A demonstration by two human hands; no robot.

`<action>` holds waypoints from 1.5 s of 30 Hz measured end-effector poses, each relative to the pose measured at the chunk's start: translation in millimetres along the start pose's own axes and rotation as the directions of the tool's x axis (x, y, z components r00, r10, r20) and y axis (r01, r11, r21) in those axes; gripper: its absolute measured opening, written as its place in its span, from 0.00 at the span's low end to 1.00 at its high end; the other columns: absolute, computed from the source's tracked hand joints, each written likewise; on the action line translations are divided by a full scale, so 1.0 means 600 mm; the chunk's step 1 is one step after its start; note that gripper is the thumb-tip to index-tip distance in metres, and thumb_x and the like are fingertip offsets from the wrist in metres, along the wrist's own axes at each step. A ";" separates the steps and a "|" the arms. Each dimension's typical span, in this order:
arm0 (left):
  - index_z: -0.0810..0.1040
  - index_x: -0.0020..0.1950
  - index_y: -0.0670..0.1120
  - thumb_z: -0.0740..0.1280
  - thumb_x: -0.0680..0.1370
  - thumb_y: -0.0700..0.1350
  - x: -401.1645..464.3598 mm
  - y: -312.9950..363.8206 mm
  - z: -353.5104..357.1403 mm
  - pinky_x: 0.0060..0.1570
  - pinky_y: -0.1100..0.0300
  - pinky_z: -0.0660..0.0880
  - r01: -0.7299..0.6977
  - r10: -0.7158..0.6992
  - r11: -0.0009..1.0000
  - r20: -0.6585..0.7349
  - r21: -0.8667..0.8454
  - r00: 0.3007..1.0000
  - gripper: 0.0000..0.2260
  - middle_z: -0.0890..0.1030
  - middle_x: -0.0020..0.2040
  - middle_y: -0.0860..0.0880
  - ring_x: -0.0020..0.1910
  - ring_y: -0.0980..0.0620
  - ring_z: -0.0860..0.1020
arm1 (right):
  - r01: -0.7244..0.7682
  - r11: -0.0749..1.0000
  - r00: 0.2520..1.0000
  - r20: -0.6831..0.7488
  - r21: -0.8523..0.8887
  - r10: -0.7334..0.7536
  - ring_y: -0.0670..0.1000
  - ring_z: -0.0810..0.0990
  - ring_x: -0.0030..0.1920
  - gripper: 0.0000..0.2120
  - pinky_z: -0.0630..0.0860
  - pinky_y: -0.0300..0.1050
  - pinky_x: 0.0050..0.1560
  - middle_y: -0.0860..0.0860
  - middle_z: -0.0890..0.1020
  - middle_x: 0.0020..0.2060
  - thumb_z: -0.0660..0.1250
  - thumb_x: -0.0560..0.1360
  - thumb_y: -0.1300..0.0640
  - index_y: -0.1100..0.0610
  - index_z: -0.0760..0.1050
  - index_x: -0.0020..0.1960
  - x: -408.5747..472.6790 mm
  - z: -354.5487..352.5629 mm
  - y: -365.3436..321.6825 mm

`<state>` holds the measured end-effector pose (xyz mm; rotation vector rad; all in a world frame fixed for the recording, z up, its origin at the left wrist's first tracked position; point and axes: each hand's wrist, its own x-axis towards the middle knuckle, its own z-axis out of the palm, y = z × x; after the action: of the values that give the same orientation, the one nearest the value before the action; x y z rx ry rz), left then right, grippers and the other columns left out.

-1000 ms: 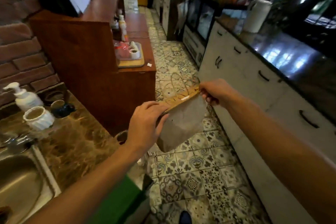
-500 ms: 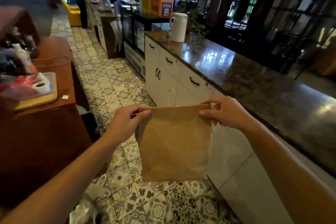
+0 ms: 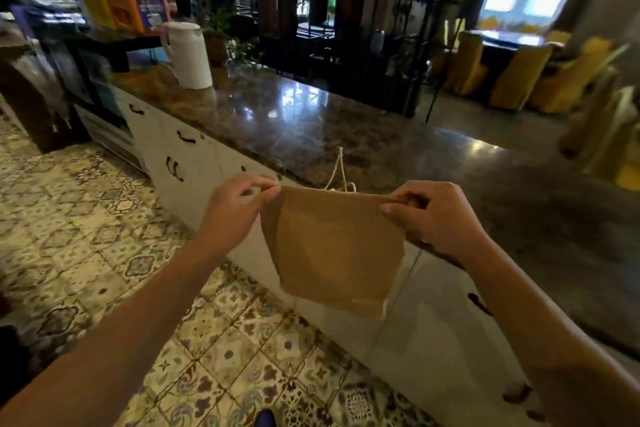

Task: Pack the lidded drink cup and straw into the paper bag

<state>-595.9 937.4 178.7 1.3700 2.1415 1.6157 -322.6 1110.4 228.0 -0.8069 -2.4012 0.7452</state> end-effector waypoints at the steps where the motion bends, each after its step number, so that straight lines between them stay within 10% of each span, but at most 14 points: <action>1: 0.83 0.50 0.58 0.71 0.78 0.51 0.033 -0.004 0.021 0.57 0.60 0.75 -0.028 0.029 0.999 0.021 -0.022 0.999 0.03 0.83 0.52 0.61 0.54 0.64 0.79 | -0.023 1.000 0.999 -0.034 -0.007 0.023 0.47 0.82 0.36 0.01 0.82 0.39 0.38 0.48 0.84 0.34 0.76 0.74 0.49 0.44 0.84 0.44 0.013 -0.006 0.013; 7: 0.83 0.47 0.60 0.72 0.77 0.49 0.233 -0.033 0.127 0.59 0.57 0.77 -0.196 0.220 0.972 0.212 -0.127 0.952 0.04 0.83 0.53 0.57 0.57 0.55 0.80 | -0.101 0.990 0.968 -0.239 -0.099 0.074 0.42 0.83 0.40 0.05 0.79 0.32 0.39 0.42 0.84 0.37 0.74 0.76 0.52 0.43 0.82 0.49 0.101 -0.051 0.081; 21: 0.86 0.53 0.50 0.74 0.75 0.47 0.577 0.030 0.428 0.65 0.52 0.72 -0.605 0.597 0.787 0.403 -0.125 0.694 0.08 0.82 0.55 0.56 0.60 0.55 0.74 | -0.429 0.900 0.733 -0.614 -0.081 0.294 0.43 0.85 0.42 0.09 0.86 0.48 0.45 0.42 0.86 0.43 0.71 0.78 0.52 0.51 0.85 0.57 0.238 -0.153 0.289; 38: 0.85 0.54 0.47 0.73 0.75 0.47 0.745 0.022 0.692 0.62 0.57 0.75 -0.525 0.509 0.844 0.476 -0.111 0.718 0.09 0.82 0.54 0.52 0.59 0.56 0.75 | -0.414 0.904 0.817 -0.482 -0.108 0.317 0.36 0.83 0.45 0.09 0.79 0.30 0.40 0.41 0.85 0.43 0.72 0.78 0.53 0.51 0.84 0.57 0.405 -0.261 0.571; 45: 0.84 0.56 0.49 0.72 0.75 0.54 0.755 0.033 0.705 0.61 0.65 0.72 -0.508 0.503 0.848 0.527 -0.149 0.685 0.13 0.80 0.58 0.56 0.61 0.61 0.73 | -0.405 0.908 0.860 -0.383 -0.111 0.337 0.43 0.85 0.40 0.16 0.84 0.42 0.41 0.42 0.85 0.41 0.75 0.74 0.47 0.48 0.82 0.61 0.394 -0.294 0.574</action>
<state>-602.9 1557.2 196.2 2.2458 1.4966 1.1045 -250.2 1557.2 204.9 -1.3876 -2.0257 0.4584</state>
